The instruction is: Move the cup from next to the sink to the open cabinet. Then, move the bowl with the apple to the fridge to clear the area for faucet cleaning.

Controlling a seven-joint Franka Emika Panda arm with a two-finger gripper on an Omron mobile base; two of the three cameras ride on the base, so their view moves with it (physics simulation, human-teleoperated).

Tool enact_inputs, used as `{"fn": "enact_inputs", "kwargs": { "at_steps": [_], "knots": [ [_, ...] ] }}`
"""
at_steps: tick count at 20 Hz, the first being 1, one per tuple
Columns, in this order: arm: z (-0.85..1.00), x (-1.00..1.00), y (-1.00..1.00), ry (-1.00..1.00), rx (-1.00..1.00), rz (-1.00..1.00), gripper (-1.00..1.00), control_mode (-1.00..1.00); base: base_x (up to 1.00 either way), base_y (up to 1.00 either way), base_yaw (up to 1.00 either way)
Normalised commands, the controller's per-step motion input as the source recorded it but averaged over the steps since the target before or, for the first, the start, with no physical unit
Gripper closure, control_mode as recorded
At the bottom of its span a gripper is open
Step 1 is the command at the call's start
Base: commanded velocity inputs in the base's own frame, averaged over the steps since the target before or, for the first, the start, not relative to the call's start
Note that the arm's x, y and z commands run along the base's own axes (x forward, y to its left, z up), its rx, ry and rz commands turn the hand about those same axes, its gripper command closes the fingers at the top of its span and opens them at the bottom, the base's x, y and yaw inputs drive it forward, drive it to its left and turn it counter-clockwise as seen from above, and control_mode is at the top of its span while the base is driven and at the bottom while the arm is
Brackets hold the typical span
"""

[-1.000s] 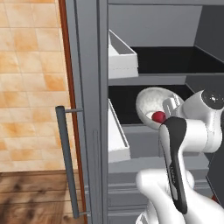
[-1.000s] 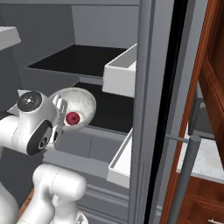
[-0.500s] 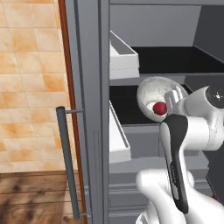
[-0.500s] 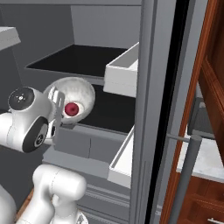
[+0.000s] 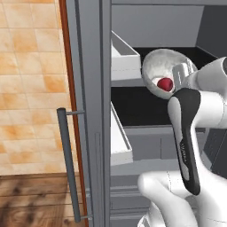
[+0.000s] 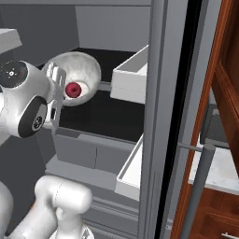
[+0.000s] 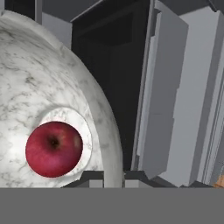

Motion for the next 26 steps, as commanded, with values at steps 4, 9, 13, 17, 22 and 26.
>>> {"fn": "enact_inputs", "kwargs": {
  "at_steps": [4, 9, 13, 17, 22, 26],
  "knots": [
    [0.31, 0.37, -0.03, 0.09, 0.01, 0.0, 1.0, -1.0, 0.0, 0.0, 0.0],
    [0.09, 0.58, 0.0, 0.04, -0.02, 0.0, 1.0, -1.0, 0.0, 0.0, 0.0],
    [0.14, 0.15, 0.0, -0.13, -0.1, -0.01, 1.0, -1.0, 0.0, 0.0, 0.0],
    [0.0, 0.41, 0.0, 0.0, -0.03, 0.0, 1.0, -1.0, 0.0, 0.0, 0.0],
    [0.0, 0.87, -0.08, 0.02, 0.0, 0.0, 1.0, -1.0, 0.0, 0.0, 0.0],
    [0.0, 0.87, -0.14, 0.02, 0.0, 0.0, 1.0, -1.0, 0.0, 0.0, 0.0]
  ]
}}
